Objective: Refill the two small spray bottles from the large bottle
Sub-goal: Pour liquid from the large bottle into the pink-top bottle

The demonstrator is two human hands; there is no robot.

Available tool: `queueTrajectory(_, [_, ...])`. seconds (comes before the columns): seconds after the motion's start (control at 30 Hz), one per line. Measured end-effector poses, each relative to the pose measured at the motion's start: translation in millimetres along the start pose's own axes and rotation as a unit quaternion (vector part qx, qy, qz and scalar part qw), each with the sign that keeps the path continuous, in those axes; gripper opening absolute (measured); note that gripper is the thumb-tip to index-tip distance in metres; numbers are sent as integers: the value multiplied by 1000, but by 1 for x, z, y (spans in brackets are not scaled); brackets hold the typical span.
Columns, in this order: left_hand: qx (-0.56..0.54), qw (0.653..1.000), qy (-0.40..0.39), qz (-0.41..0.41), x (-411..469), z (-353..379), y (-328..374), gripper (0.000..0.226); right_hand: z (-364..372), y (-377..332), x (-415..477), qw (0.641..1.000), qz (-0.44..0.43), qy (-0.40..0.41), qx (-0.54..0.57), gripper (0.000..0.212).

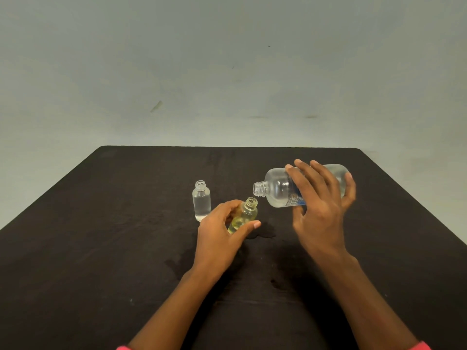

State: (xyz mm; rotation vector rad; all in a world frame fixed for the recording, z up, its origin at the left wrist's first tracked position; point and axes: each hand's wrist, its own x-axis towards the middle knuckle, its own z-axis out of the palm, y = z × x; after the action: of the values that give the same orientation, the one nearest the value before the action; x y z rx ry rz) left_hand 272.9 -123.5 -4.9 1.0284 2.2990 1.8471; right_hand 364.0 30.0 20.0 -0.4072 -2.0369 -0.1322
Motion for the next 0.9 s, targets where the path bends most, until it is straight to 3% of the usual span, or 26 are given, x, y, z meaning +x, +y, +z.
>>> queueTrajectory(0.9, [-1,1000,-6,4,-1,0,0,33,0,0,-1,1000,-3,-3,-1,86])
